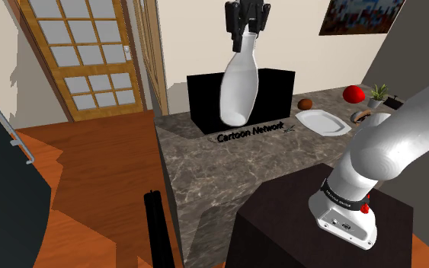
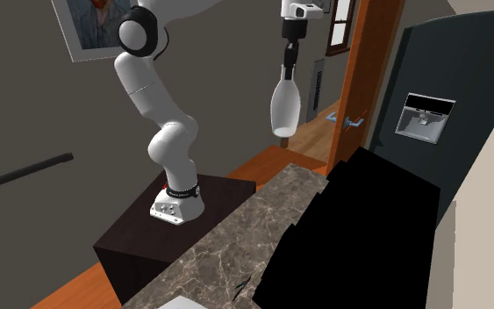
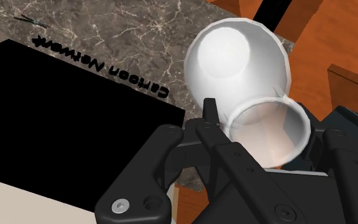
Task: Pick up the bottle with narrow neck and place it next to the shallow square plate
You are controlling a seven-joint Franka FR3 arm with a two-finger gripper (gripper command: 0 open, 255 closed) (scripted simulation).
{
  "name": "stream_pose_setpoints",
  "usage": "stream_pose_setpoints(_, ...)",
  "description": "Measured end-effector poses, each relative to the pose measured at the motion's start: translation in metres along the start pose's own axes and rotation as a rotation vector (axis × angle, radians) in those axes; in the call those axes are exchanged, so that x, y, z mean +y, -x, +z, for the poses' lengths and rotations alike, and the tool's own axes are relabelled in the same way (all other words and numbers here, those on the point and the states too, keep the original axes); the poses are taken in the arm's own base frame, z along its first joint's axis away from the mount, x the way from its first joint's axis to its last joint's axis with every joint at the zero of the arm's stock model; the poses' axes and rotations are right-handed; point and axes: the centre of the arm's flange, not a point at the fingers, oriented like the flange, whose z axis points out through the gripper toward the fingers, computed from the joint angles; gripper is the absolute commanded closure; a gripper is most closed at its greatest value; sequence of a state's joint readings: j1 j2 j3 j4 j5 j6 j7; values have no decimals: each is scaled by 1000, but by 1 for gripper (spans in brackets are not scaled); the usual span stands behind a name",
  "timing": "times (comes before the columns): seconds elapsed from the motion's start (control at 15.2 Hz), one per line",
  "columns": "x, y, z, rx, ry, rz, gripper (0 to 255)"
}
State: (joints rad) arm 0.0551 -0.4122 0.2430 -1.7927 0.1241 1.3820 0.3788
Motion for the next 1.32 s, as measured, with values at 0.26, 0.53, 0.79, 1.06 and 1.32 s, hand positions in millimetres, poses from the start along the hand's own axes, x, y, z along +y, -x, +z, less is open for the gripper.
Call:
stream_pose_setpoints(0.26, -3, 0, -20, 0, 0, 0, 255)
stream_pose_setpoints(0.53, -2, 0, -41, 0, 0, 0, 255)
stream_pose_setpoints(0.79, 11, -1, -49, 0, 0, 1, 255)
stream_pose_setpoints(1.06, 60, -8, -32, 0, 0, 1, 255)
stream_pose_setpoints(1.32, 109, -12, -18, -1, 0, 2, 255)
